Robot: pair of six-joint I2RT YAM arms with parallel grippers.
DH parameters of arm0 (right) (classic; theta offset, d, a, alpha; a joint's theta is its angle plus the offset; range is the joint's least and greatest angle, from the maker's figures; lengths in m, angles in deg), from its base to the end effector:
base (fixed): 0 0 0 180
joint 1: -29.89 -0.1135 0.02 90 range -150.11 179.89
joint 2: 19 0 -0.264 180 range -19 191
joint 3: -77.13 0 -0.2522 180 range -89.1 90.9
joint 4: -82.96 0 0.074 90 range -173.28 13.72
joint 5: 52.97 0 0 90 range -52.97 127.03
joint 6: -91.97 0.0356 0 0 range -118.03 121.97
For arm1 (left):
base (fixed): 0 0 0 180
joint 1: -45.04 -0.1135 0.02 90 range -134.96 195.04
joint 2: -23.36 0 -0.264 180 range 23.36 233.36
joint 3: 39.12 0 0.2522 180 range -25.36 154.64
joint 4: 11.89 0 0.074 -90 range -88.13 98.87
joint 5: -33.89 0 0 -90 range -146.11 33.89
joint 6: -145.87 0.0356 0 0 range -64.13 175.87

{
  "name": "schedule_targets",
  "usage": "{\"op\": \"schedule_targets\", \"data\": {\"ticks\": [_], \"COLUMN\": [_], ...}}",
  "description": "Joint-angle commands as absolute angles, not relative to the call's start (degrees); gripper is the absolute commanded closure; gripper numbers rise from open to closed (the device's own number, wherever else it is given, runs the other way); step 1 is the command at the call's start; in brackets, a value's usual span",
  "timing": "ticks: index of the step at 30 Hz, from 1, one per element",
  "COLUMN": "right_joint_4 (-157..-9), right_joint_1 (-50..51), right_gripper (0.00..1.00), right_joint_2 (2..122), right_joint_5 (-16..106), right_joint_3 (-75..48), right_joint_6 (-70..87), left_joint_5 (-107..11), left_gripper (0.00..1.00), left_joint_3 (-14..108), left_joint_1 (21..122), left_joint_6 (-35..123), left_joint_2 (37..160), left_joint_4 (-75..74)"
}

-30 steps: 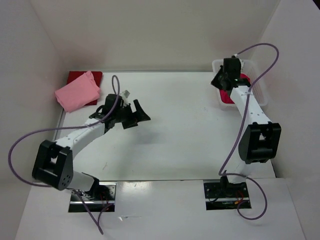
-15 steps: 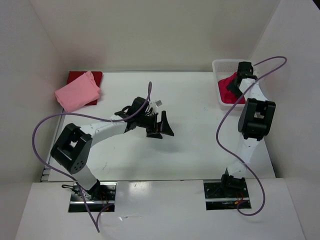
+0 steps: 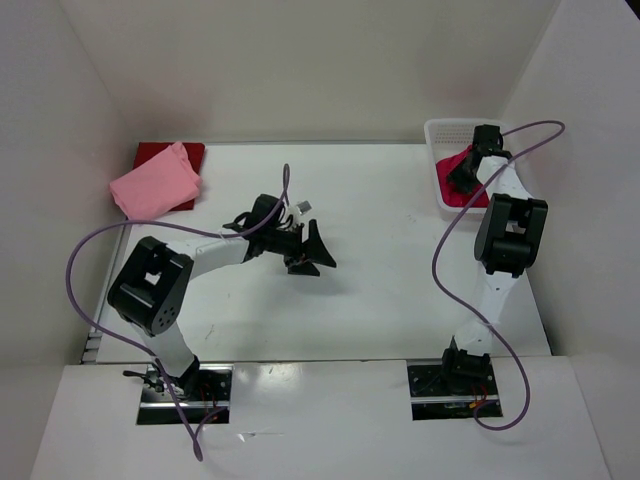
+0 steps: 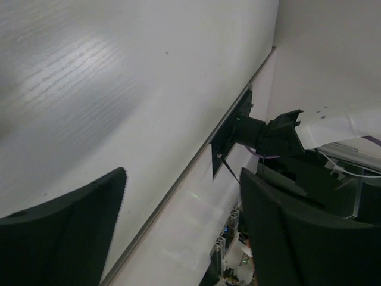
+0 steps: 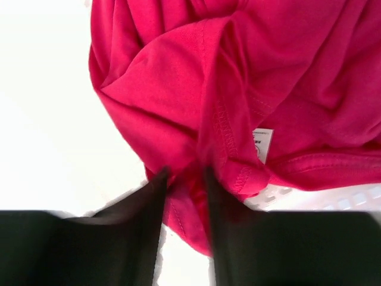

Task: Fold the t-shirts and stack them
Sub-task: Grab crumpled tshirt from bin with the right arm, then move the tshirt to the center of the board

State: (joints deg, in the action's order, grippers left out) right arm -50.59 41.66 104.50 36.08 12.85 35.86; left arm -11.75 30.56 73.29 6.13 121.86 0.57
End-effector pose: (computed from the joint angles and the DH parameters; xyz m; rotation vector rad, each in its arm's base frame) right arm 0.4694 -0.0984 0.2106 0.9849 2.3222 0.1356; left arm 0.3007 -0.1898 0.1874 -0.0128 2.5650 -1.5179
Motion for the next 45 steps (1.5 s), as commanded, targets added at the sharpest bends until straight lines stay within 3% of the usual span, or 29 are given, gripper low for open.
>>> {"op": "schedule_targets", "data": {"ticks": [1,3,5,15,23,27,31,38,45], "right_joint_4": [-51.9,-53.55,-54.36,-61.74,-65.17,-67.28,-70.44,-75.37,-67.74], "right_joint_1": [41.58,41.58,41.58,41.58,27.88,25.49,25.49,23.48,19.78], "right_gripper": [0.71,0.88,1.0,1.0,1.0,1.0,1.0,1.0,1.0], "right_joint_2": [105.19,103.18,99.75,74.01,59.23,59.22,59.75,66.24,83.81], "right_joint_5": [38.17,37.56,37.56,43.61,52.74,65.2,71.38,73.95,63.57], "right_joint_3": [13.99,13.99,13.46,11.09,27.94,38.4,40.71,17.99,14.06], "right_joint_6": [37.22,37.74,37.14,37.65,37.21,42.92,49.25,50.05,44.6], "left_joint_5": [-9.53,-11.28,-12.33,-17.35,-20.51,-20.51,-18.59,-17.96,-24.99], "left_gripper": [0.22,0.36,0.39,0.36,0.29,0.28,0.27,0.27,0.29], "left_joint_3": [31.33,31.33,31.33,32.91,35.37,35.9,35.2,33.97,31.24], "left_joint_1": [73.69,73.17,73.17,71.41,60.97,54.46,47.95,43.63,44.94], "left_joint_6": [7.0,7.0,7.0,7.53,8.15,8.15,8.15,11.22,17.98], "left_joint_2": [121.54,121.54,120.31,117.93,114.34,112.05,109.85,105.99,99.75], "left_joint_4": [-1.83,-0.86,-0.33,2.21,5.82,6.53,6.53,8.99,13.9]}}
